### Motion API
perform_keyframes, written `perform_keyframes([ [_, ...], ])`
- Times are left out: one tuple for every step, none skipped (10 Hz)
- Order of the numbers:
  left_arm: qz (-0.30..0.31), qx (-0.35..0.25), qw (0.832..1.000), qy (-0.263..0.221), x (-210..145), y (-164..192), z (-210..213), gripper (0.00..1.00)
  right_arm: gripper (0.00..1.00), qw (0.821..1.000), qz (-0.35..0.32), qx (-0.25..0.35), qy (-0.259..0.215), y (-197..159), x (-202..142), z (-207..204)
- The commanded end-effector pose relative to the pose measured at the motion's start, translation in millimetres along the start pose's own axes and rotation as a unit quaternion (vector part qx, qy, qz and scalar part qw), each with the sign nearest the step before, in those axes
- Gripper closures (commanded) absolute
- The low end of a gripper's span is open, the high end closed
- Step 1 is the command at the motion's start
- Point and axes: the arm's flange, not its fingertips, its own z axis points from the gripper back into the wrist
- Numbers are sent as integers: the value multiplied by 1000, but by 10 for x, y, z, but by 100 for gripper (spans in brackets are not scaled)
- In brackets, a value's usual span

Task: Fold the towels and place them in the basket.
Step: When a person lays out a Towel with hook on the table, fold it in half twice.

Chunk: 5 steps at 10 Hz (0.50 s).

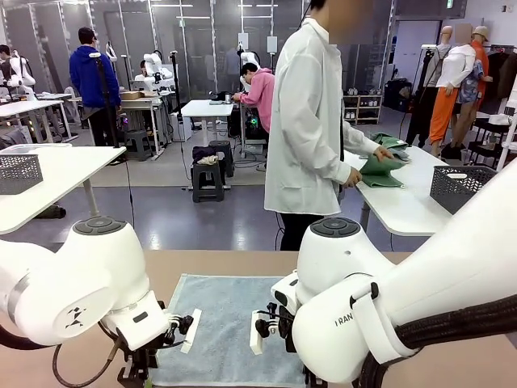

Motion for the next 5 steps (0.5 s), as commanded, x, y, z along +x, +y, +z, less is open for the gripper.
perform_keyframes([
  [-9,-1,1000,-2,-98,-101,-79,76,90,1000,-4,-10,-1,135,-134,-68],
  [-9,-4,1000,-2,-88,-96,-69,86,93,1000,-4,-10,0,138,-130,-58],
  [-8,-12,1000,-3,-73,-95,-63,95,100,1000,-5,-7,-1,146,-123,-42],
  [-9,-15,1000,-1,-56,-90,-64,100,100,1000,-6,-6,-1,143,-119,-32],
  [-10,-18,1000,-1,-43,-90,-63,100,100,1000,-6,-4,0,147,-113,-33],
])
